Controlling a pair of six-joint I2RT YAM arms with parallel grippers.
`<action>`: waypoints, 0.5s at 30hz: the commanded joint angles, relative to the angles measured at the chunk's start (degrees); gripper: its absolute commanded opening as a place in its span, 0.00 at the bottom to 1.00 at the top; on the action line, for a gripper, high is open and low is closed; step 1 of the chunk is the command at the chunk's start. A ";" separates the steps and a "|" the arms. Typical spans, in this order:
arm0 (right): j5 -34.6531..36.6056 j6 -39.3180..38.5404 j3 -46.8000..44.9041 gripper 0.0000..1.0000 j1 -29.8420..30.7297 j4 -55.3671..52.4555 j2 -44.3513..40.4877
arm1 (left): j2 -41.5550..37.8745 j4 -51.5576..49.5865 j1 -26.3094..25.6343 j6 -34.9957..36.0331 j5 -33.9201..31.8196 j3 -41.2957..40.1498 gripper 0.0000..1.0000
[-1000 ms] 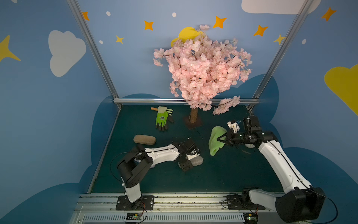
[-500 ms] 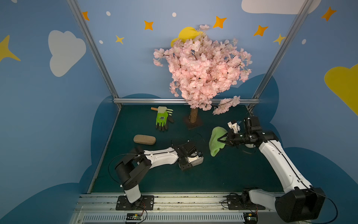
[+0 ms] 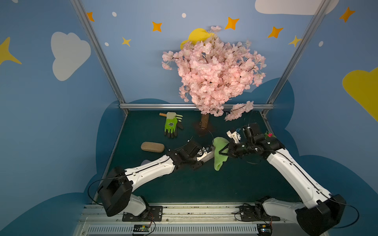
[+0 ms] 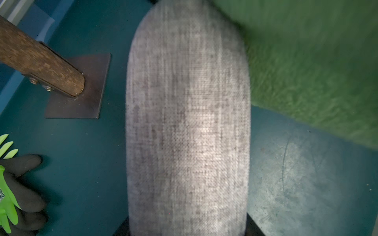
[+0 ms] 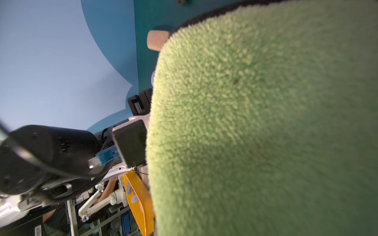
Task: Wipe the eyeglass case
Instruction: Pick up the eyeglass case from the center of the board, then wipe the dirt from the eyeglass case.
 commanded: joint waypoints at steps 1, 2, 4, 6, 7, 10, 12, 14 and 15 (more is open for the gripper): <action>2.13 2.41 2.38 0.00 1.31 2.13 3.56 | -2.89 1.52 0.16 -1.34 2.64 1.50 0.32; 2.09 0.48 3.31 0.00 -1.07 -0.95 4.17 | -3.61 1.46 0.18 -1.25 2.77 1.22 0.31; 1.73 -4.61 4.87 0.00 -8.01 -7.01 4.92 | -5.01 1.27 0.26 -0.99 2.82 0.48 0.29; 5.23 -8.84 7.15 0.00 -13.38 -12.11 4.19 | -6.51 1.54 0.49 -0.90 3.99 -0.54 0.27; 6.91 -10.41 9.34 0.00 -13.52 -13.98 3.84 | -7.04 2.16 0.47 -1.02 4.28 -1.15 0.27; 9.74 -11.89 16.56 0.00 -6.50 -17.34 3.65 | -7.49 2.89 0.68 -1.56 5.28 -1.59 0.27; 9.18 -8.79 17.70 0.00 0.81 -15.30 4.21 | -6.83 2.68 1.00 -2.24 5.99 -0.96 0.26; 4.81 -2.17 15.29 0.00 5.17 -9.86 4.73 | -5.93 2.71 1.44 -3.57 6.83 -0.26 0.26; 1.61 2.11 12.07 0.00 6.98 -4.23 4.81 | -5.50 2.52 1.72 -4.36 7.59 0.36 0.24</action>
